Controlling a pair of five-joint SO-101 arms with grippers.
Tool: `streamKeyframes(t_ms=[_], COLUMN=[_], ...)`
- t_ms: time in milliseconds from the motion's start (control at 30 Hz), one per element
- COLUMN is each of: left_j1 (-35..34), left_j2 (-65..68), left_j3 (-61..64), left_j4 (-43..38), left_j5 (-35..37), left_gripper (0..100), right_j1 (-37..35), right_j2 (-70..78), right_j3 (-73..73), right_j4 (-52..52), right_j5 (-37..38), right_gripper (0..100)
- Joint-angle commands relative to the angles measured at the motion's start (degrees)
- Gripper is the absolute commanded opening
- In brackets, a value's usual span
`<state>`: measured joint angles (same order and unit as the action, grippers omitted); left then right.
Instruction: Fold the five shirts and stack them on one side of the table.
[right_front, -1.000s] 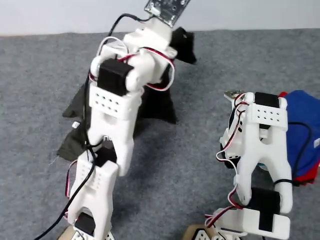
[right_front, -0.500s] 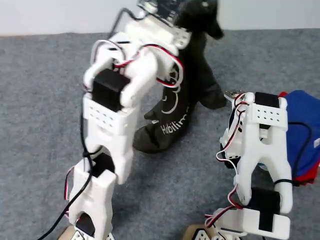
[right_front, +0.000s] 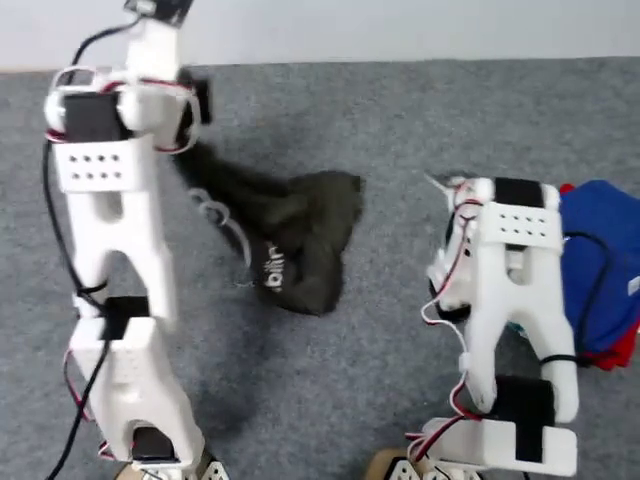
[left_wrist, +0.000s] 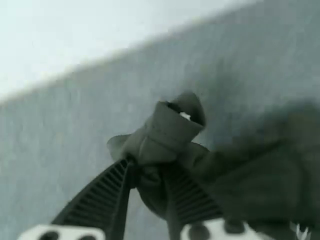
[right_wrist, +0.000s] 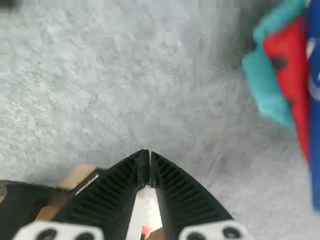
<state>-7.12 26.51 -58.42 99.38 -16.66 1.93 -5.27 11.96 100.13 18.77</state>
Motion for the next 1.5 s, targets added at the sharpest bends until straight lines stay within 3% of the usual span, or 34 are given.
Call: streamKeyframes(t_ms=[0,267,433,667,1067,1467], left_j1=[-3.8,-12.0,-18.0,-22.8,-28.7,-29.2], left_j2=[-4.3,-3.9,-3.9,-4.3,-4.4,-3.9], left_j3=[11.2,30.5,35.5,35.5,35.4,35.4], left_j4=[1.3,-1.1,-4.0,-3.8,-3.6,-3.5], left_j5=[-5.9,-12.1,-14.3,-17.4,-18.0,-17.9], left_gripper=[0,0,4,15,15,15], right_j1=[-6.0,-23.8,-29.4,-37.3,-44.5,-47.4], right_j2=[-2.0,8.9,21.9,37.0,47.0,58.1], right_j3=[-7.2,-16.4,-29.5,-51.3,-64.1,-74.8], right_j4=[-2.7,-8.2,-7.2,2.0,2.4,1.7], right_j5=[-0.6,-0.2,0.0,6.8,15.7,16.2], right_gripper=[0.9,1.1,2.2,20.2,23.0,23.0])
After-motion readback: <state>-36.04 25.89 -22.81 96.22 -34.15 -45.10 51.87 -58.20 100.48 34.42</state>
